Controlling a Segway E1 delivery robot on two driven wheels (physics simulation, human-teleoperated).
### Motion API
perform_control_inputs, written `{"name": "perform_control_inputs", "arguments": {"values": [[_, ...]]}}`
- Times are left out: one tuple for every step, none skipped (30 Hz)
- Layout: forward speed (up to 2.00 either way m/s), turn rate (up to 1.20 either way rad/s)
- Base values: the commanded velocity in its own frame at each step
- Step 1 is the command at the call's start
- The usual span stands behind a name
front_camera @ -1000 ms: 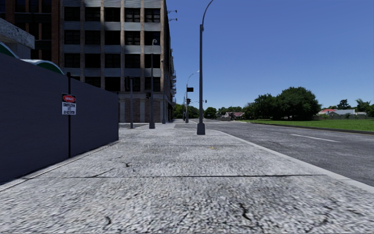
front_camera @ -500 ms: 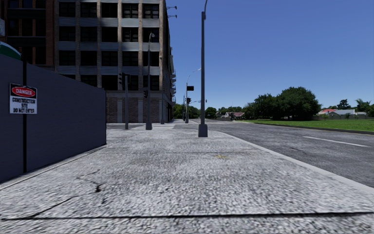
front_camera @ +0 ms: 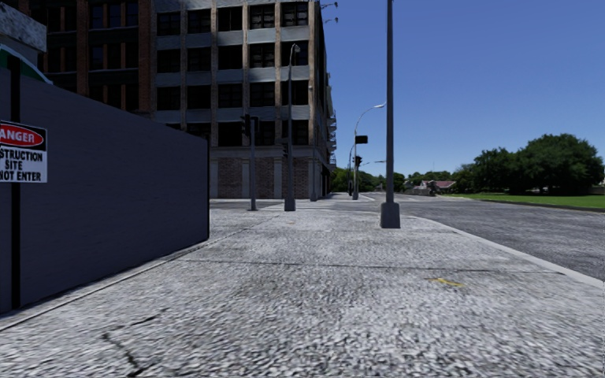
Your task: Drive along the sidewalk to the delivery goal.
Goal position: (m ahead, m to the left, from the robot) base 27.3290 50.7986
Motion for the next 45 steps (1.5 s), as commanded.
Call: {"name": "perform_control_inputs", "arguments": {"values": [[2.0, 0.1], [2.0, 0.04], [2.0, 0.0], [2.0, 0.0], [2.0, 0.0], [2.0, 0.0], [2.0, 0.0], [2.0, 0.0], [2.0, 0.0], [2.0, 0.0], [2.0, 0.0], [2.0, 0.0], [2.0, 0.0], [2.0, 0.0], [2.0, 0.0], [2.0, 0.0], [2.0, 0.0], [2.0, 0.0], [2.0, 0.0], [2.0, 0.0], [2.0, 0.0], [2.0, 0.0], [2.0, 0.0], [2.0, 0.0], [2.0, 0.0], [2.0, 0.0], [2.0, 0.0], [2.0, 0.0], [2.0, 0.0], [2.0, 0.0], [2.0, 0.0], [2.0, 0.0], [2.0, 0.0], [2.0, 0.0], [2.0, 0.0], [2.0, 0.0], [2.0, 0.0], [2.0, 0.0], [2.0, 0.0], [2.0, 0.0], [2.0, 0.0], [2.0, 0.0], [2.0, 0.0], [2.0, 0.0], [2.0, 0.0]]}}
